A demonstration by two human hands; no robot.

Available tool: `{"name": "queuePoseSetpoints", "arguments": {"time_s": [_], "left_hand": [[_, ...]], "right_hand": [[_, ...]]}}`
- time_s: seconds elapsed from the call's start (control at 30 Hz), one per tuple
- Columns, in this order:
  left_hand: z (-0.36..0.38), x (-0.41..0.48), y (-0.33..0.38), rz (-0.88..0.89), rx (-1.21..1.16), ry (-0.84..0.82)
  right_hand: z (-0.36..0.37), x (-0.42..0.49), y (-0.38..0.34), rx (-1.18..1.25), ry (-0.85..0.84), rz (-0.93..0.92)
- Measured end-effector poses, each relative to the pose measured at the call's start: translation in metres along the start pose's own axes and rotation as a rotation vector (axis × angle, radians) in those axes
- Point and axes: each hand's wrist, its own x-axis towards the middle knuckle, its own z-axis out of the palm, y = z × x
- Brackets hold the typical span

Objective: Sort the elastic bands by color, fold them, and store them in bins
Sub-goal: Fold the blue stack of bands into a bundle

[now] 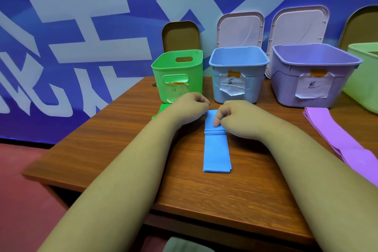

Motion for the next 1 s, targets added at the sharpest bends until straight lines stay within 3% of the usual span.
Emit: {"name": "queuePoseSetpoints", "arguments": {"time_s": [0.17,0.27,0.47,1.0], "left_hand": [[-0.005,-0.005,0.002,0.021,0.054,-0.121],[-0.006,-0.005,0.001,0.013,0.055,-0.132],[-0.006,-0.006,0.001,0.008,0.044,-0.144],[-0.009,-0.008,0.001,0.018,0.028,-0.187]], "right_hand": [[0.001,0.013,0.003,0.273,0.202,0.121],[0.007,0.022,0.012,0.174,0.329,0.121],[0.014,0.031,0.025,-0.005,0.124,0.161],[0.016,0.032,0.023,0.048,0.152,0.148]]}}
